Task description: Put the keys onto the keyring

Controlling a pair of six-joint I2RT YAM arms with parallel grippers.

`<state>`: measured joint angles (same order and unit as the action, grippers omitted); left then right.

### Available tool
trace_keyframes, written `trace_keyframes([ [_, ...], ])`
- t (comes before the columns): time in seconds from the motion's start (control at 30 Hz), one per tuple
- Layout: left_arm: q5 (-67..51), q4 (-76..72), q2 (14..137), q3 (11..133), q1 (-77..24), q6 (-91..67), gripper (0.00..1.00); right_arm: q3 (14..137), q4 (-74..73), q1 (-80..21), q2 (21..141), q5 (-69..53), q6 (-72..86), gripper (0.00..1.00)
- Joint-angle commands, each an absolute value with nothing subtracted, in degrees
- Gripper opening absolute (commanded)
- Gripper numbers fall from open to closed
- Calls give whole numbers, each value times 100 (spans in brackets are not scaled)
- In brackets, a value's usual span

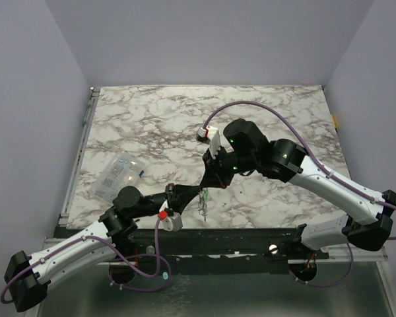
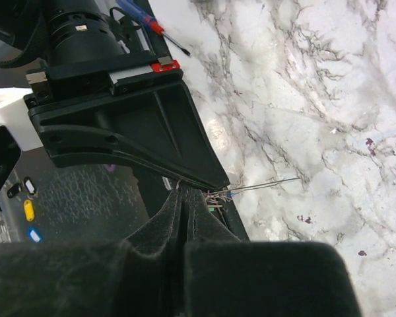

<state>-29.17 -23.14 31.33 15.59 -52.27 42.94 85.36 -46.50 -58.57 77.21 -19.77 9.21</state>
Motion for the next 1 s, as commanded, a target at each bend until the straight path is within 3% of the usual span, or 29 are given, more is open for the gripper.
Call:
trace_keyframes([
  [0.0, -3058, -2531, 3045, 1512, -5260, 4290, 0, 8684, -4688, -5906, 7752, -1543, 1050, 1],
  [0.97, -2980, -2539, 2948, 1503, -5261, 4300, 0, 8739, -4939, -5959, 7810, -1662, 1151, 1],
])
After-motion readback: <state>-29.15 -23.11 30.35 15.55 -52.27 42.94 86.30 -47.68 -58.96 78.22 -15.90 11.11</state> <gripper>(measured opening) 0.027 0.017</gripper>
